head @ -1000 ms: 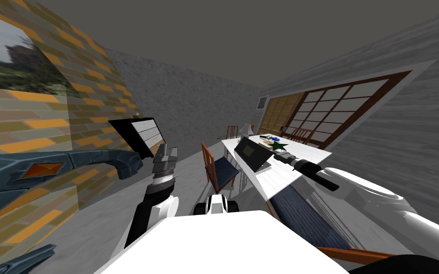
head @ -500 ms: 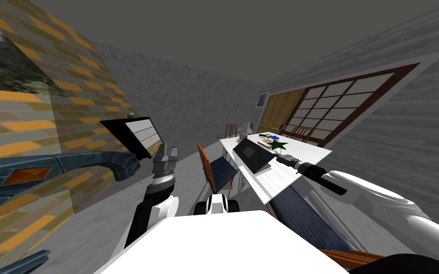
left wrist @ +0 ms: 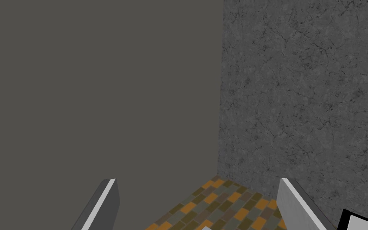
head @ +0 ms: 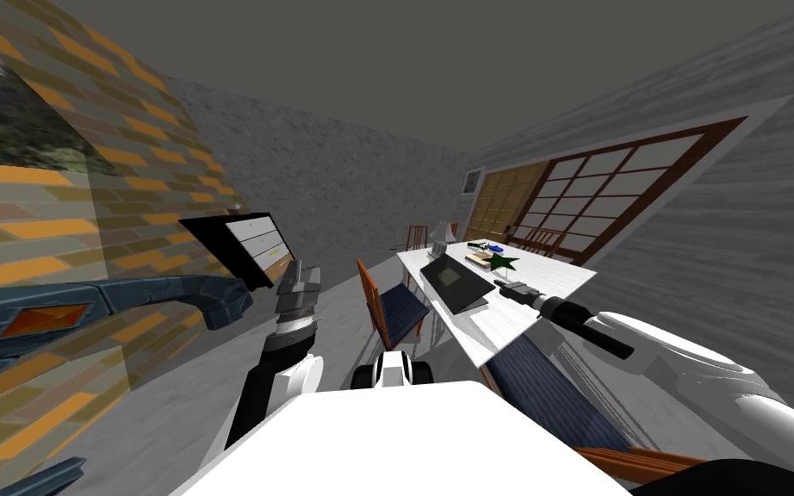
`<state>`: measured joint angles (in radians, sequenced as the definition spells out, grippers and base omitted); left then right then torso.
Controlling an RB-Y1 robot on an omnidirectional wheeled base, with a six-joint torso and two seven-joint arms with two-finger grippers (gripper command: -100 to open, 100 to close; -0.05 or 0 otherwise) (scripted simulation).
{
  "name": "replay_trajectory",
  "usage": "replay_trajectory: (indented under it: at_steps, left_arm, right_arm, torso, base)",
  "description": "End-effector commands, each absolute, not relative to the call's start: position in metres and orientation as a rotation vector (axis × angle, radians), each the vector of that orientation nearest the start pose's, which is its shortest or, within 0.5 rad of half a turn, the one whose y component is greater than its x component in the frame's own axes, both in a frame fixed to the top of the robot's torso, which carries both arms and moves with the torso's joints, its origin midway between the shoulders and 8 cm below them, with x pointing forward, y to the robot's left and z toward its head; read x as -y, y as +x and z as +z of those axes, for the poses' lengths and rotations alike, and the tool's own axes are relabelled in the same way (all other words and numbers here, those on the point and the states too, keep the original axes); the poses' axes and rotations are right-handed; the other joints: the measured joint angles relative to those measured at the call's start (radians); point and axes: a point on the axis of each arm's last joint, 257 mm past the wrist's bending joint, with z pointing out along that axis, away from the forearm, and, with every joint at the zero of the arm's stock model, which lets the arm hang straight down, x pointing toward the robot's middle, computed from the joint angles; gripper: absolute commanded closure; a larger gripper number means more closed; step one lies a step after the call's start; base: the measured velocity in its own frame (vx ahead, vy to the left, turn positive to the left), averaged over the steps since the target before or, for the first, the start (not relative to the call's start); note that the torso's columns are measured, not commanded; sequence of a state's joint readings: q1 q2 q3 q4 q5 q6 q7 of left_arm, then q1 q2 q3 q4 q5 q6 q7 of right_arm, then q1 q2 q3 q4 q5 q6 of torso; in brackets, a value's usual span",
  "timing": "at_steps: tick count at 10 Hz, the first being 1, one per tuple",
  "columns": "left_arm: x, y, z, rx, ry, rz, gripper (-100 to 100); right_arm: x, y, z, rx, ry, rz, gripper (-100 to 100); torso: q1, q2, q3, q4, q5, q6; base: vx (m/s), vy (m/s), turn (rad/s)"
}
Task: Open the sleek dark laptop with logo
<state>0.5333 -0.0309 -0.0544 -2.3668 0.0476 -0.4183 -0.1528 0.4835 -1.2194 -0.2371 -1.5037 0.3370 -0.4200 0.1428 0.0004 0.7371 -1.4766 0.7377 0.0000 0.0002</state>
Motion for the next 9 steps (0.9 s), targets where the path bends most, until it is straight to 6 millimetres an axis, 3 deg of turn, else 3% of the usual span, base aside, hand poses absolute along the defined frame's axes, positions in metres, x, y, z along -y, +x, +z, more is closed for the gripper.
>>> replay_trajectory:
  at_steps: [1, 7, 8, 9]
  left_arm:
    - [-0.273, 0.339, 0.037, -0.617, -0.678, -1.229, 0]
    - [-0.273, 0.339, 0.037, -0.617, -0.678, -1.229, 0]
    - [-0.273, 0.339, 0.037, -0.617, -0.678, -1.229, 0]
    - [-0.273, 0.339, 0.037, -0.617, -0.678, -1.229, 0]
  right_arm:
    - [0.575, 0.423, -0.127, -1.820, -0.154, -0.023, -100]
    - [0.629, 0.431, -0.094, -1.828, -0.024, -0.125, -100]
    - [0.629, 0.431, -0.094, -1.828, -0.024, -0.125, -100]
    - [0.646, 0.434, -0.081, -1.823, 0.019, -0.159, -100]
  torso:
    - [0.000, 0.000, 0.000, 0.000, 0.000, 0.000]
    - [0.000, -0.001, -0.001, 0.000, 0.000, 0.000]
    - [0.000, -0.002, -0.001, -0.001, 0.000, -0.001]
    - [-0.001, -0.003, -0.002, -0.001, 0.000, 0.001]
  base:
    - [-0.117, -0.021, 0.342]
    - [-0.179, -0.016, 0.257]
    - [-0.087, -0.012, 0.092]
    - [-0.128, 0.006, 0.260]
